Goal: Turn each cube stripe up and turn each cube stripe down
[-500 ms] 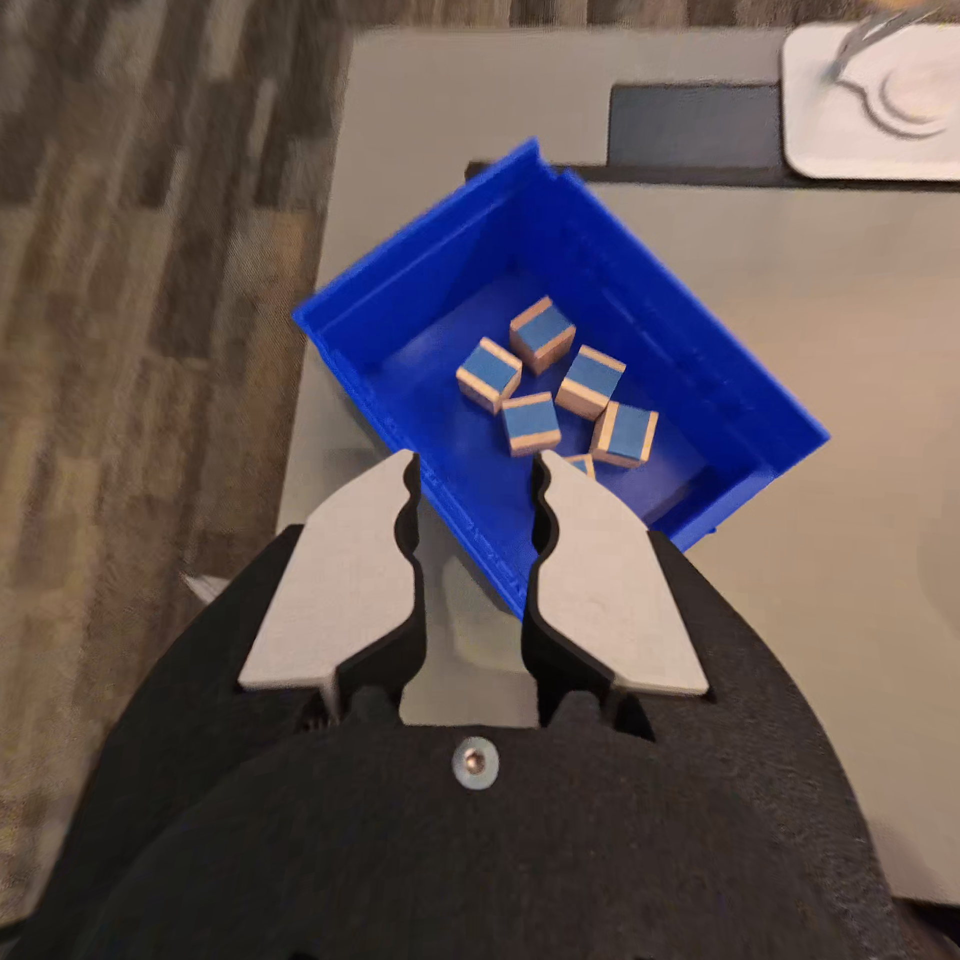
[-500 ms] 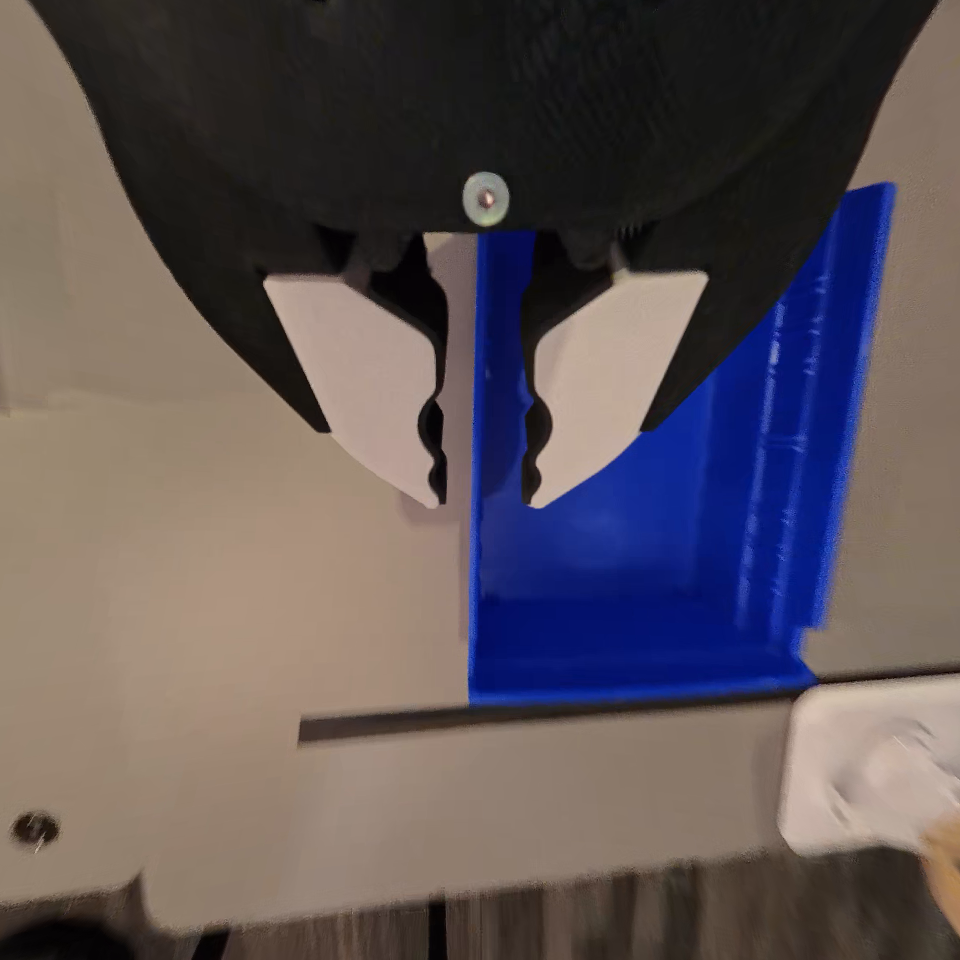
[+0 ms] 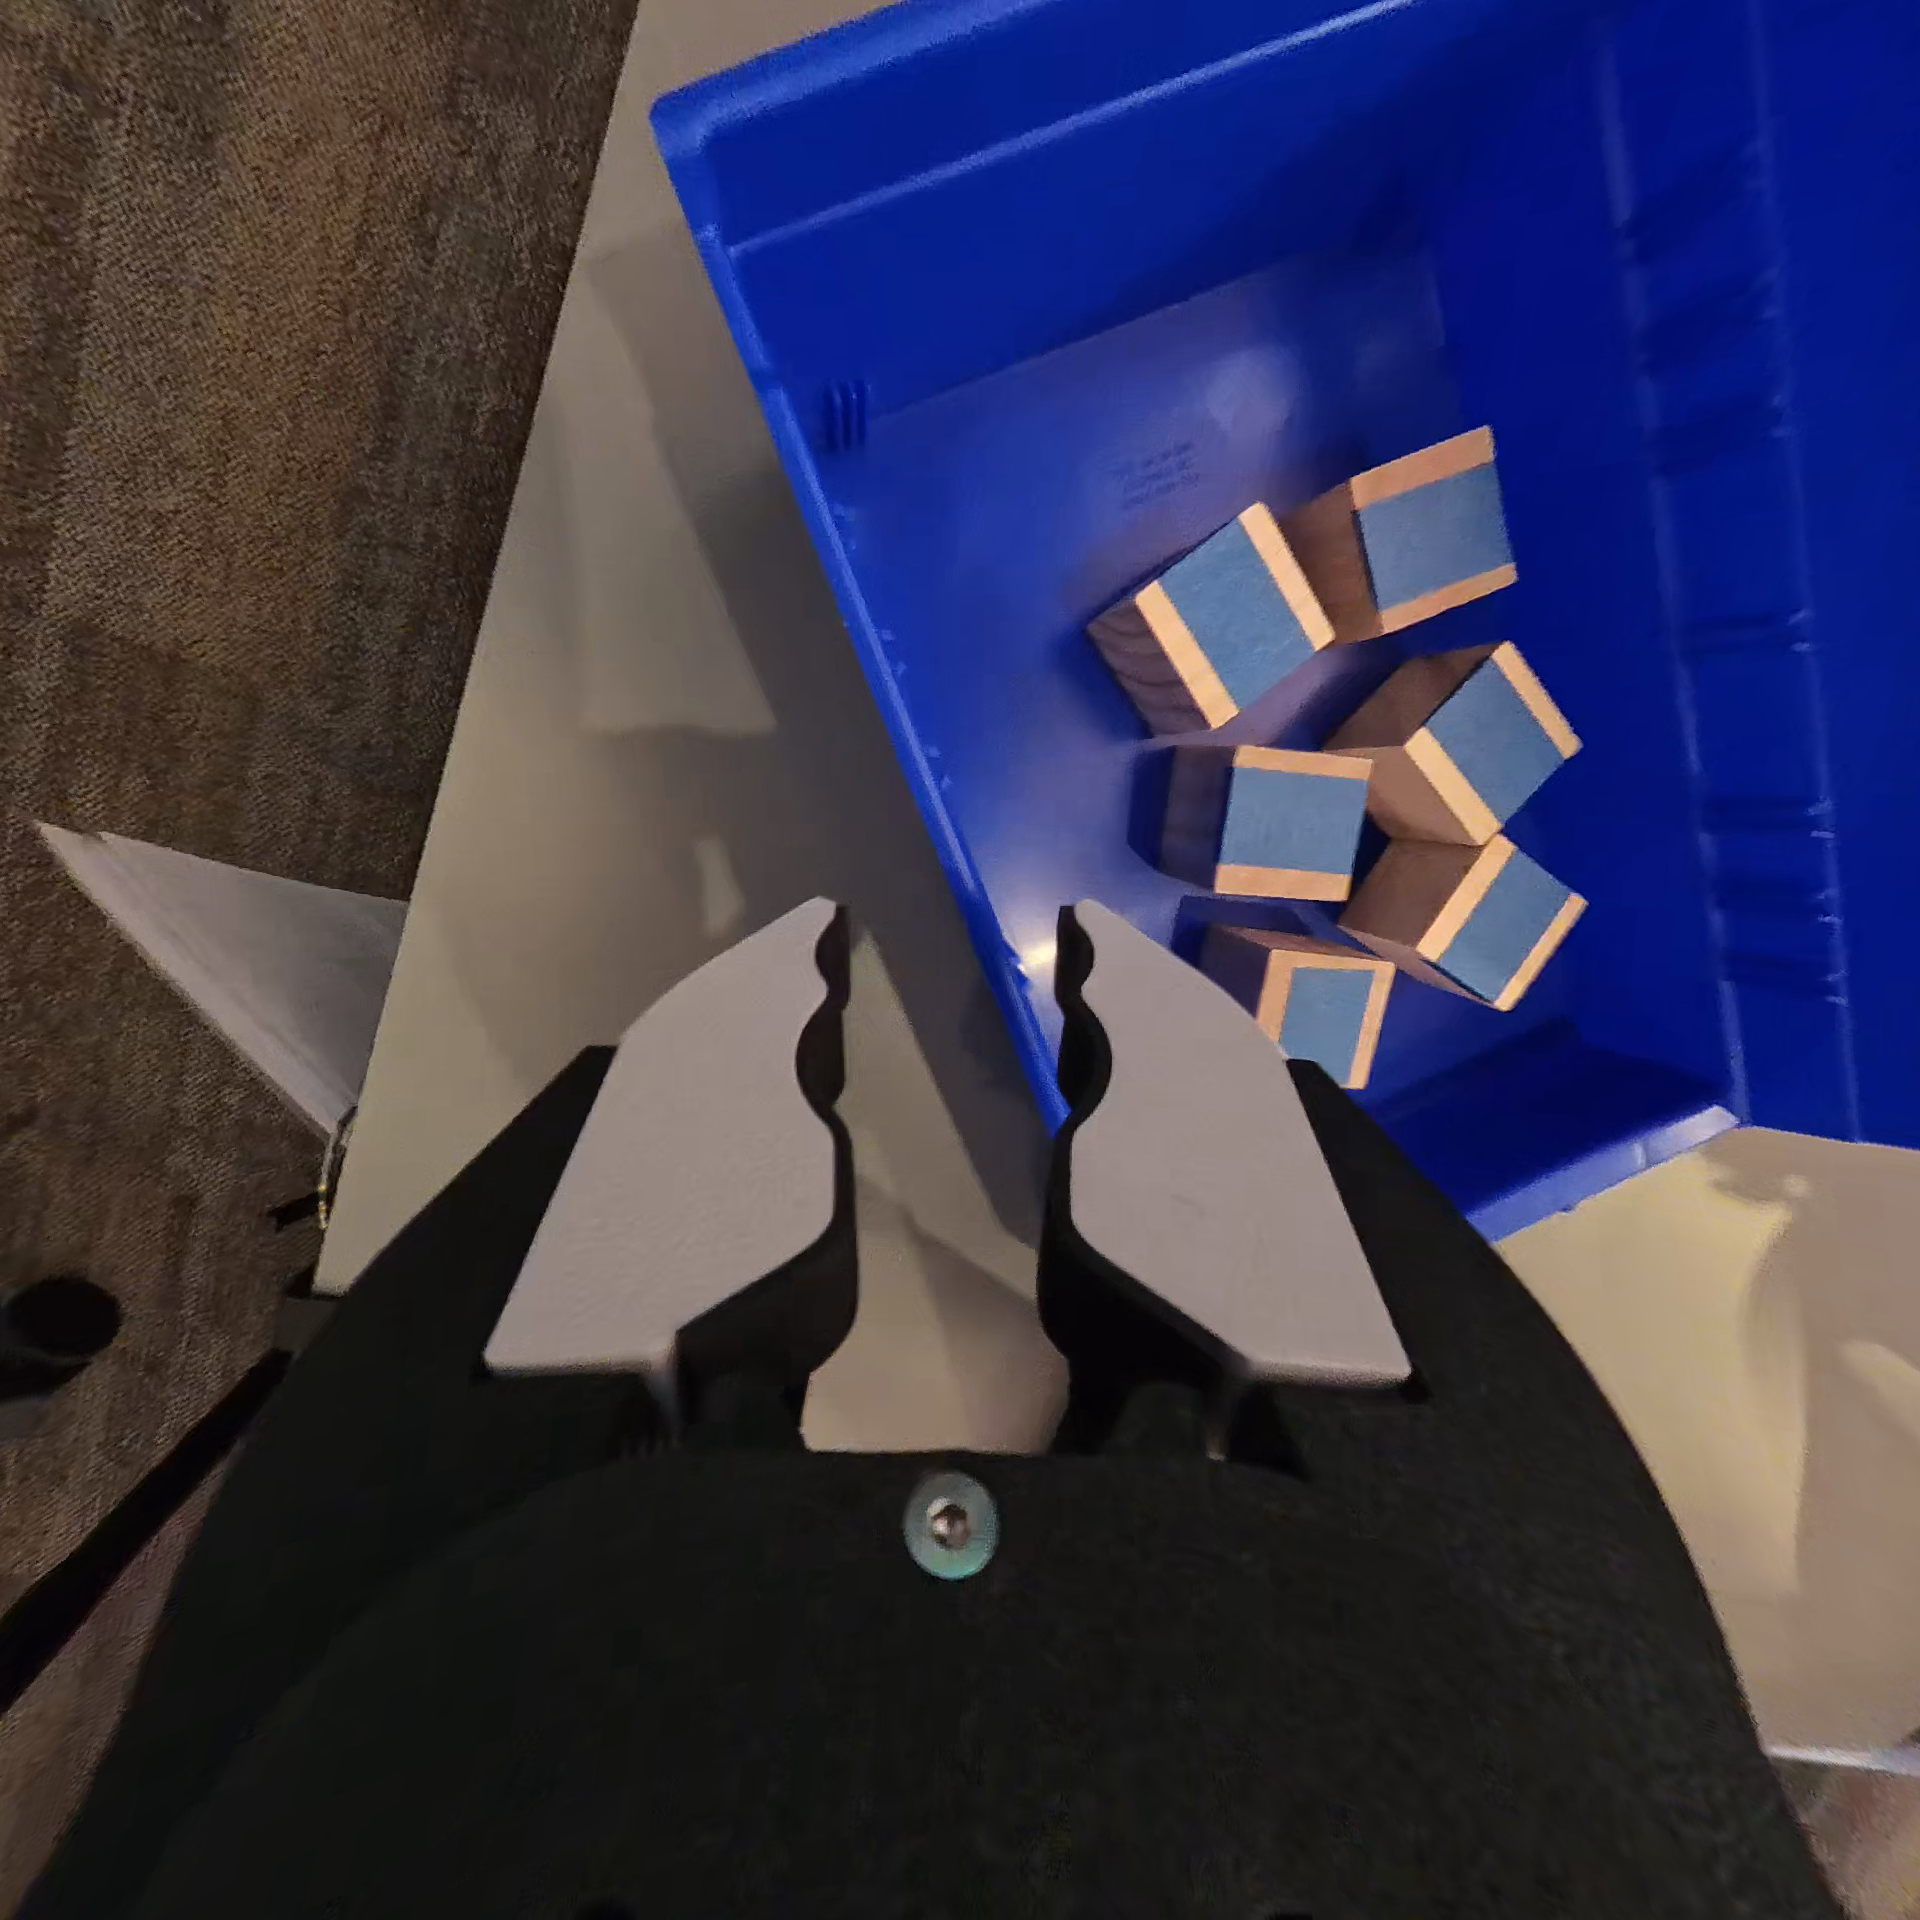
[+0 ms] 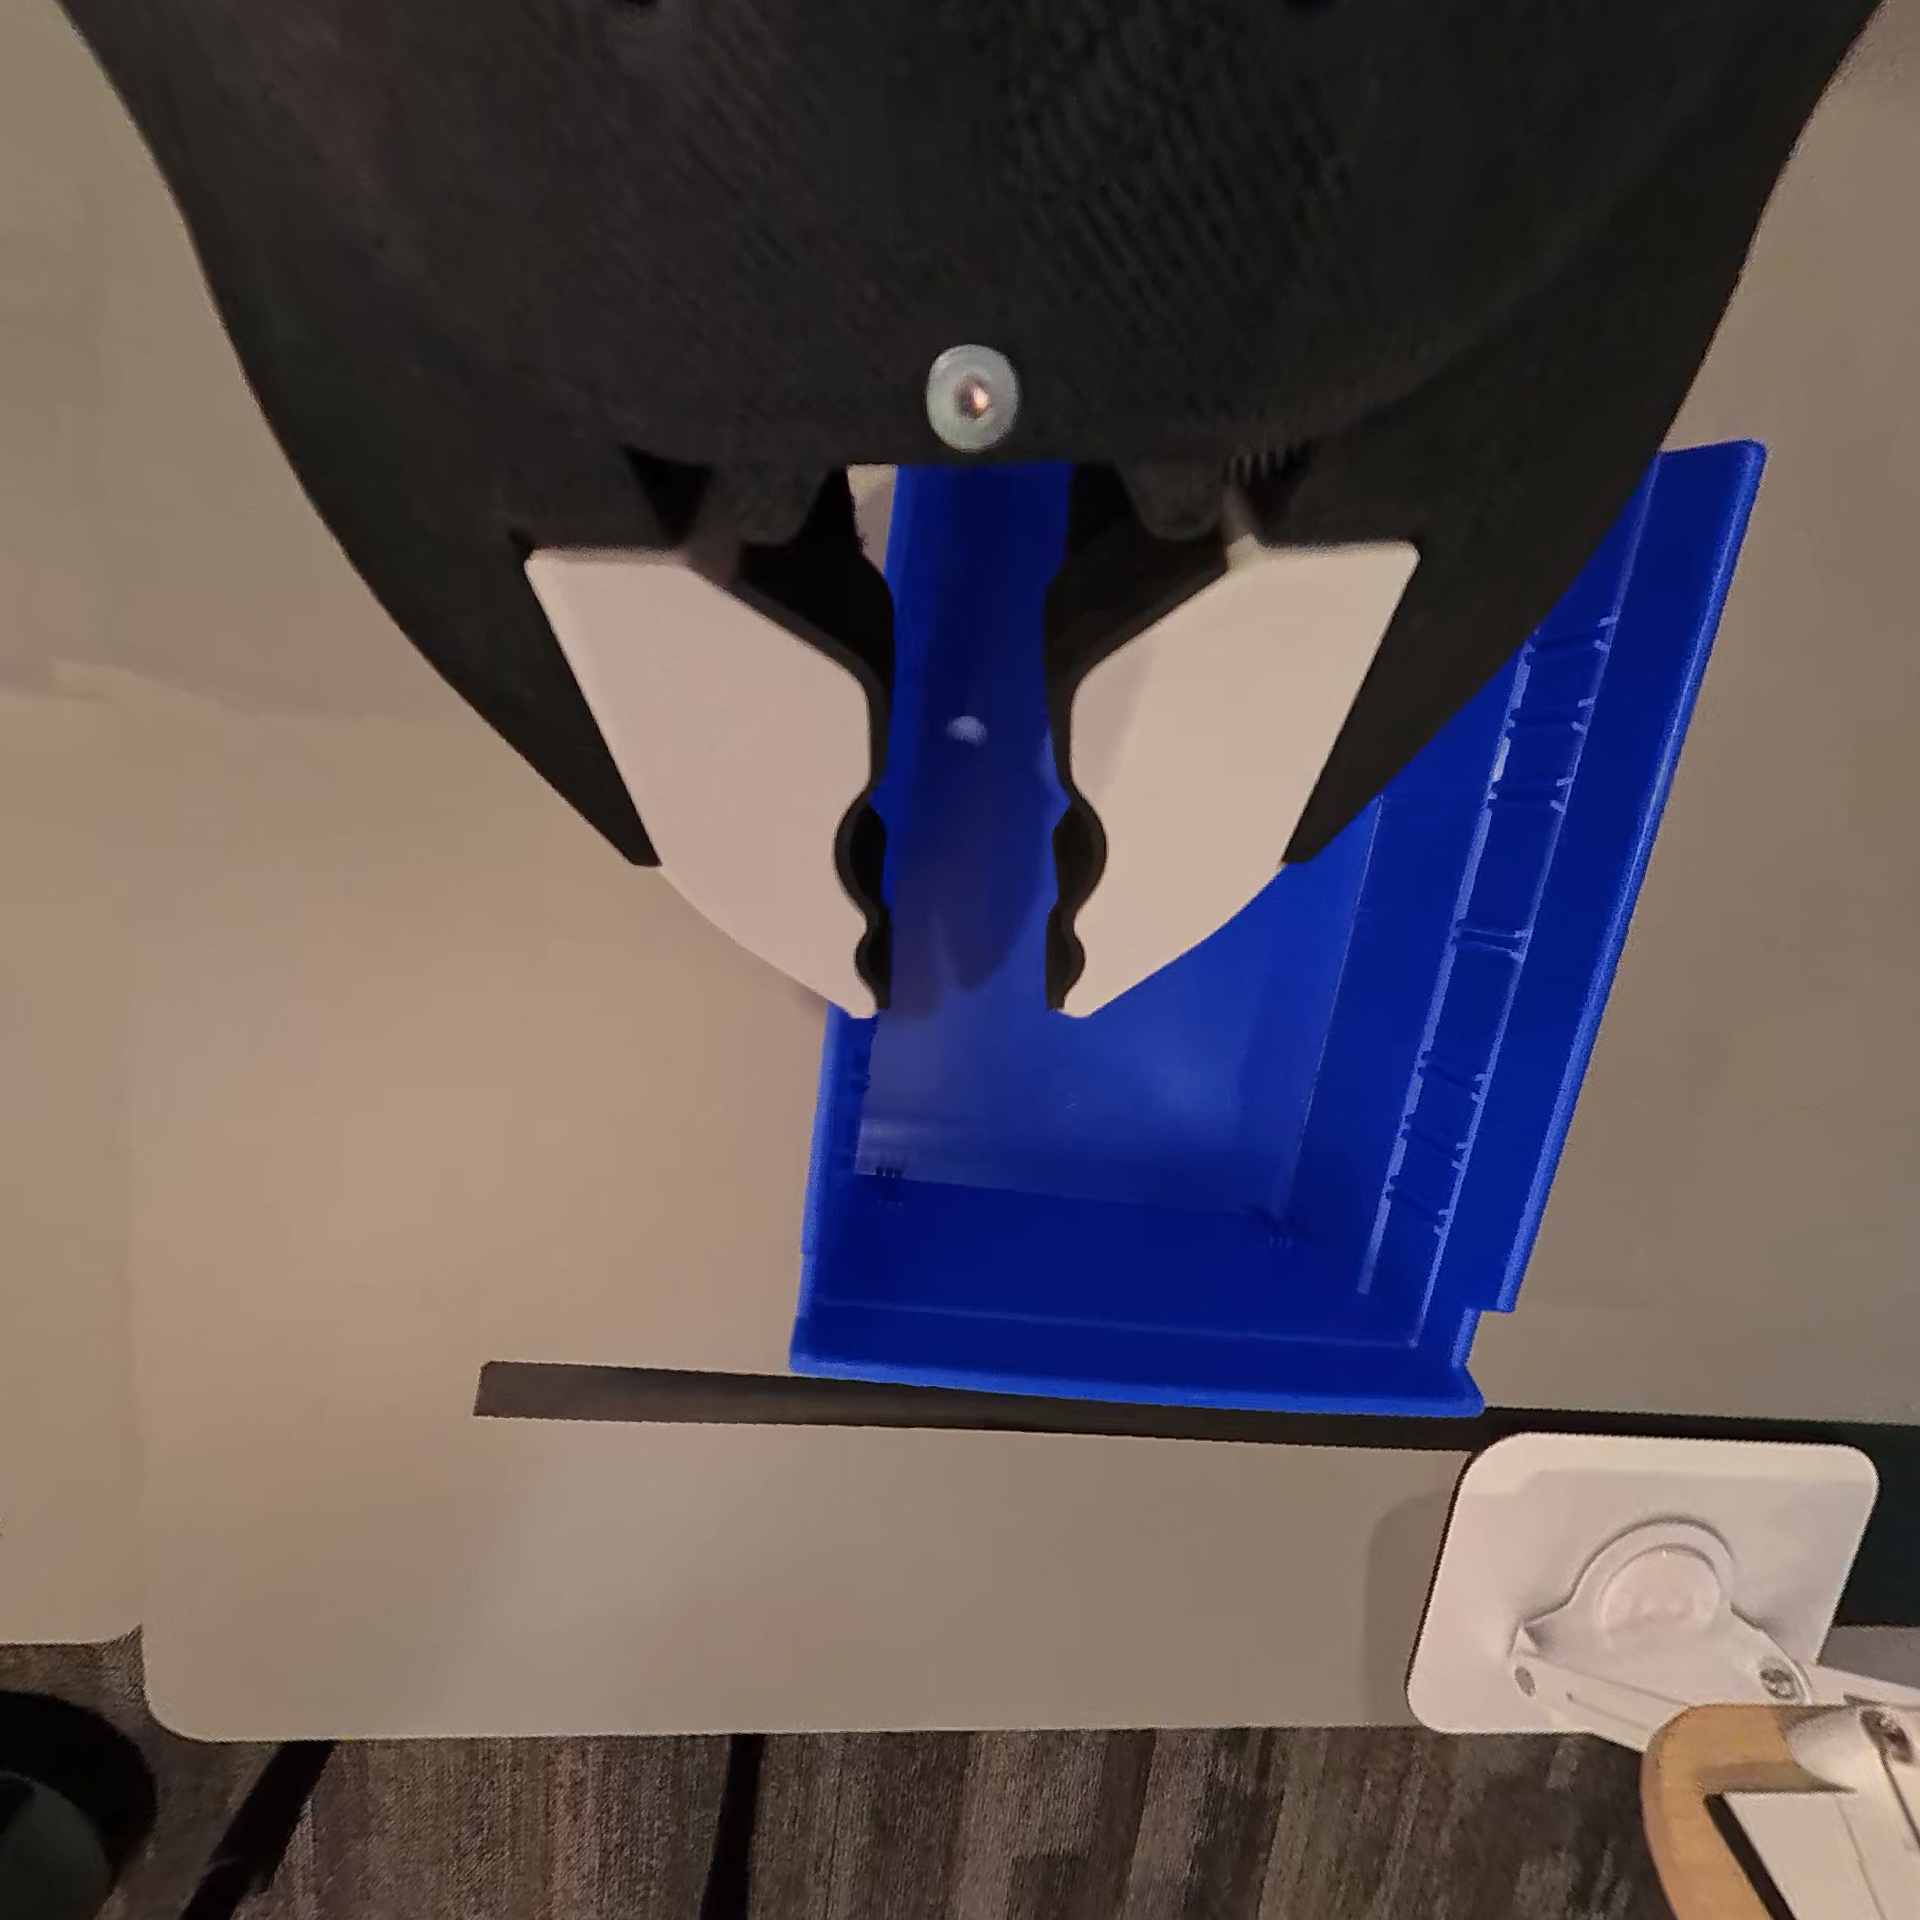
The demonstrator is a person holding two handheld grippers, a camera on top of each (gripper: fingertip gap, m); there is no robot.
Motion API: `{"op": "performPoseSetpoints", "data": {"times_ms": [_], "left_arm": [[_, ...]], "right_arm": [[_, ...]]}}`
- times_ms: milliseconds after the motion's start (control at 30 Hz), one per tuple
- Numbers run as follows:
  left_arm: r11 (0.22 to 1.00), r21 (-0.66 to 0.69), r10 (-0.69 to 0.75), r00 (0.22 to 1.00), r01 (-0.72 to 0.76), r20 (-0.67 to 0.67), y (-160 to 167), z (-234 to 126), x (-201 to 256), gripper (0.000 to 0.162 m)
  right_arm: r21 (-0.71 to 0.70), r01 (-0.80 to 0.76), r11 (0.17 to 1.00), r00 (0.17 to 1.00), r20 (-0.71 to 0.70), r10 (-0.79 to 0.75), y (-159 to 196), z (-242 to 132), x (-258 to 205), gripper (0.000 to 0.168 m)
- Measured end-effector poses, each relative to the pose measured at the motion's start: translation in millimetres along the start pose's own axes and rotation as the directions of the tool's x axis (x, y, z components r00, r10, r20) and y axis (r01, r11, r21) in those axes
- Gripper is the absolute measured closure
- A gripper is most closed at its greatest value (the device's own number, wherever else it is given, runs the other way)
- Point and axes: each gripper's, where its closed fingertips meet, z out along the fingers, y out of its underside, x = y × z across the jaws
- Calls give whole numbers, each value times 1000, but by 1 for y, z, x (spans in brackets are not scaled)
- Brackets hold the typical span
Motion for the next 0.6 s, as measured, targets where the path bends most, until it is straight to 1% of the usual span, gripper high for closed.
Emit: {"op": "performPoseSetpoints", "data": {"times_ms": [67, 167, 267, 300, 333, 367, 433, 500, 600], "left_arm": [[1000, -15, 3, 1000, -2, 27, 1, 3, -5, 120], [999, -48, 16, 1000, -15, 21, 2, 12, -1, 121], [992, -125, 37, 999, -35, 20, 9, 26, 1, 123], [988, -151, 41, 999, -36, 31, 12, 31, -1, 125], [985, -170, 38, 999, -38, -2, 14, 34, 4, 130], [983, -181, 32, 998, -40, -48, 14, 37, 11, 141], [980, -192, 46, 999, -49, -21, 13, 39, 10, 142], [977, -192, 89, 996, -88, -3, 9, 40, 13, 142], [968, -169, 188, 982, -184, 13, -5, 47, 23, 142]], "right_arm": [[-5, 21, 1000, 1000, 4, -21, -1, 1, -7, 137], [-21, 49, 999, 999, 16, -49, 0, 4, -16, 137], [-54, 77, 996, 997, 9, -77, 5, 7, -19, 137], [-61, 83, 995, 997, 8, -82, 5, 8, -20, 137], [-65, 86, 994, 996, 7, -86, 6, 8, -21, 137], [-66, 88, 994, 996, 9, -88, 6, 9, -22, 137], [-70, 93, 993, 996, 16, -92, 6, 10, -25, 137], [-81, 105, 991, 994, 11, -105, 7, 12, -26, 137], [-101, 130, 986, 992, 13, -129, 8, 16, -32, 137]]}}
